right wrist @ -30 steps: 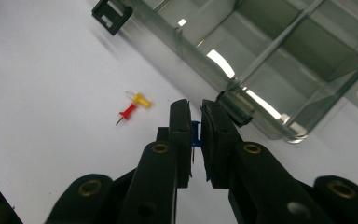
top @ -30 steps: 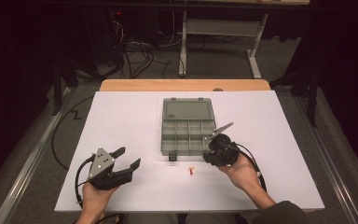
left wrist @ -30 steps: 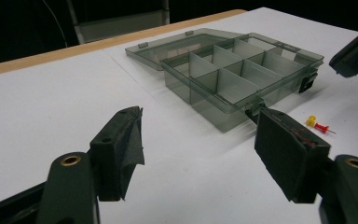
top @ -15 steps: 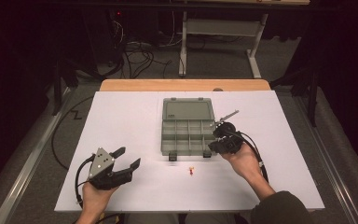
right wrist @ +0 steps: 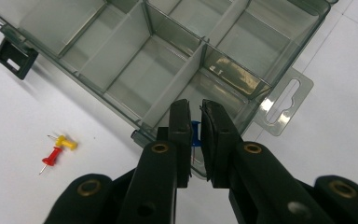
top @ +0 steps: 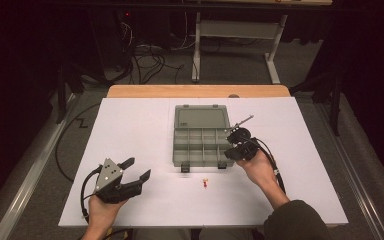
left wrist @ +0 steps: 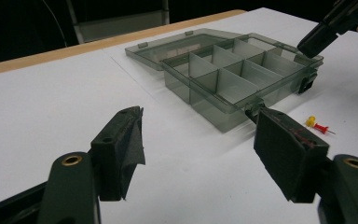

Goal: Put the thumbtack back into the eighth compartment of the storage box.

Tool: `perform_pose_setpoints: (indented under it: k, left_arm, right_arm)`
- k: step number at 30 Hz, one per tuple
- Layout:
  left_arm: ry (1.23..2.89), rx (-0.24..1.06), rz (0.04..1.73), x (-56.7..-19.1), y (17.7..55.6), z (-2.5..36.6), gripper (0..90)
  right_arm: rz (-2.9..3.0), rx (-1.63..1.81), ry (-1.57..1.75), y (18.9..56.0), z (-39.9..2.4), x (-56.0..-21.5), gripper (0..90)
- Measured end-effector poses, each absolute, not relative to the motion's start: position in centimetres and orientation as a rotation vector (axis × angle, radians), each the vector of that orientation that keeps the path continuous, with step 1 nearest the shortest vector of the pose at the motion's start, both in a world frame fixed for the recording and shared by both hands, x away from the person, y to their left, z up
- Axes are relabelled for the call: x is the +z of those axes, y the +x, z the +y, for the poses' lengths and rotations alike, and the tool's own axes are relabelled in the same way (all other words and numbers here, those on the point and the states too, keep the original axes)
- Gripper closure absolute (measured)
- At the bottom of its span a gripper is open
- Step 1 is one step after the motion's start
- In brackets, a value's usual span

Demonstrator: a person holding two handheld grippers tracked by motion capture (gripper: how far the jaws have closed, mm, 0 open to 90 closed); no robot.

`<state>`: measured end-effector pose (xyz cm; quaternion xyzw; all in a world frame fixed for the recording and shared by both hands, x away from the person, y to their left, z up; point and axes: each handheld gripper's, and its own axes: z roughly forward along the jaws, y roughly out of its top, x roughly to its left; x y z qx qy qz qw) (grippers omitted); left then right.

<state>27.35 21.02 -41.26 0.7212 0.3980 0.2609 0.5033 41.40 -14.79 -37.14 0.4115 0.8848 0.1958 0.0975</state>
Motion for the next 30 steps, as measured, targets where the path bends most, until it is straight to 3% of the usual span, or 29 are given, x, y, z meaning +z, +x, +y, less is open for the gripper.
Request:
perform_pose_setpoints:
  k: [11,30]
  left_arm:
    - [1.741,0.627,0.966,-41.3,27.4,21.0,33.0]
    - [1.739,0.64,0.965,-41.2,27.2,21.2,33.0]
  right_arm:
    - [2.627,0.543,1.232,42.0,-14.4,-38.0,84.5]
    - [2.595,0.659,1.21,40.7,-15.1,-37.1,73.5]
